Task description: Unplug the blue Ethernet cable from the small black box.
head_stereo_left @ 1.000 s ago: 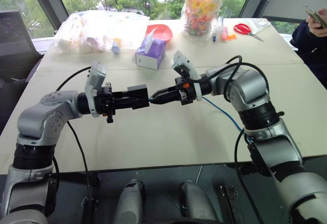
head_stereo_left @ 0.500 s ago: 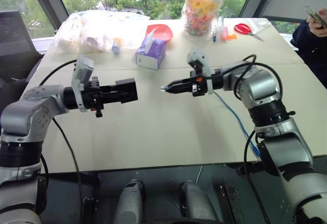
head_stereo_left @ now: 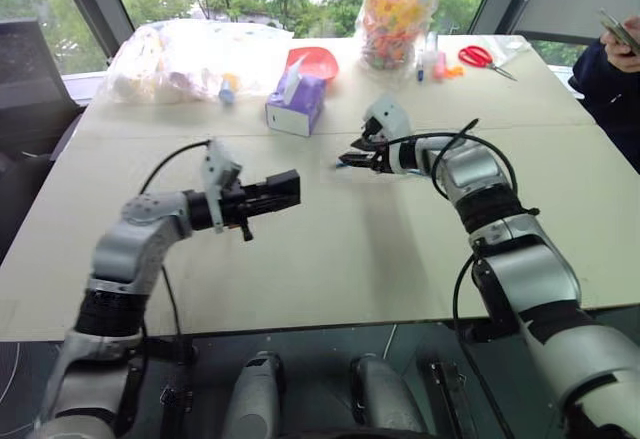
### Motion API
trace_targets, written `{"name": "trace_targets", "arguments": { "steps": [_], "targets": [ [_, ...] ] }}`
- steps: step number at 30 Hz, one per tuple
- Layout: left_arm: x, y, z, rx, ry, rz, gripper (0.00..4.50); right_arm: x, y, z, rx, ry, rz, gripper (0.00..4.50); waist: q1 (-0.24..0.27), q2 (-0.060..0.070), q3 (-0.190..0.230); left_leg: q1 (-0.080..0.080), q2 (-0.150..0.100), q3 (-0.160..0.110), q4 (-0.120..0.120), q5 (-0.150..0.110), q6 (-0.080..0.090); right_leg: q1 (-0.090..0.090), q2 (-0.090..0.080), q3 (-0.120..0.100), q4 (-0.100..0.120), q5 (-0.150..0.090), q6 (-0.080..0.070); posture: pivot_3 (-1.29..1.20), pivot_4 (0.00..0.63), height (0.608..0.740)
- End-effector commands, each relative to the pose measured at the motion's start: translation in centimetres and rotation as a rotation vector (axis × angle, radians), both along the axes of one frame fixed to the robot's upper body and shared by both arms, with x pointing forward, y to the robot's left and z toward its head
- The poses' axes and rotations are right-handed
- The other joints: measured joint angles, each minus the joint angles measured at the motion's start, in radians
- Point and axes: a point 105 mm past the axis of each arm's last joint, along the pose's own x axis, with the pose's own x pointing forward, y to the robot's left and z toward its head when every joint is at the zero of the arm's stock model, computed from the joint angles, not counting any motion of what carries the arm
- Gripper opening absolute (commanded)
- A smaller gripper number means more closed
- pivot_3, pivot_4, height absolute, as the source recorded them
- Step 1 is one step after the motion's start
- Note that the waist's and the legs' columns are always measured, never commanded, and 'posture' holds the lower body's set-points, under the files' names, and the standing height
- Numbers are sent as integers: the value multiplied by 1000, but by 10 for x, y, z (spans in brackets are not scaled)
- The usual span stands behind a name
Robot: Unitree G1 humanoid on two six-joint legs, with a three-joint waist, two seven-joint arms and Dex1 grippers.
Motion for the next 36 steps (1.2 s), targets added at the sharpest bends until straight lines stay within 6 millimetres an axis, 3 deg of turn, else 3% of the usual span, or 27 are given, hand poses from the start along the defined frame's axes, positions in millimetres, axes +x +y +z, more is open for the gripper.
{"name": "trace_targets", "arguments": {
  "steps": [1, 2, 7, 11, 19, 21, 24, 28, 36],
  "targets": [
    [21, -7, 3, -10, -104, 98, 520, 11, -8, 21, 6, -69, -83, 4178, 2, 0, 0, 0, 0, 0, 0, 0, 0, 0, 0, 0, 0, 0, 0, 0, 150, 735],
    [26, -9, 2, -26, -103, 112, 520, 11, -11, 22, 11, -65, -92, 4438, 1, 0, 0, 0, 0, 0, 0, 0, 0, 0, 0, 0, 0, 0, 0, 0, 150, 735],
    [37, -18, -8, -13, -124, 127, 520, 3, -25, 33, 55, -70, -99, 4438, 0, 0, 0, 0, 0, 0, -1, 0, 0, 0, 0, 0, 0, 0, 1, 0, 150, 735],
    [44, -22, -30, 19, -103, 148, 520, -23, -38, 32, 93, -55, -106, 4438, 5, 0, 0, 0, 0, 0, -1, 0, 1, 0, 0, 0, 0, 0, 1, 0, 150, 735],
    [47, -12, -60, 55, -51, 173, 520, -64, -36, 23, 121, -20, -121, 4438, 0, 1, 0, 1, 0, -1, 0, -1, 1, 0, 0, 0, 1, 0, 0, 0, 150, 735],
    [48, -4, -65, 74, -44, 192, 1540, -70, -36, 22, 127, -11, -129, 4500, 1, 1, 0, 1, 0, 0, 1, -1, 1, 0, 0, 0, 1, 0, 0, 0, 150, 735],
    [50, 4, -66, 87, -49, 221, 2673, -76, -35, 20, 133, -1, -135, 4500, 1, 1, 0, 1, 0, -1, 1, -1, 1, 0, 0, 0, 1, 0, 0, 0, 150, 735],
    [45, 23, -56, 80, -83, 266, 4373, -88, -31, 16, 156, 3, -127, 4500, -3, 1, 0, 1, 0, -1, 1, -1, 1, 0, 0, 0, 1, -1, -1, 0, 150, 735],
    [15, 40, -25, 3, -68, 268, 4446, -113, -10, 14, 191, -31, -2, 4500, 1, 1, 0, 0, 0, -1, 0, -1, 1, 0, 0, 0, 0, -1, -2, 0, 150, 735]
  ]
}}
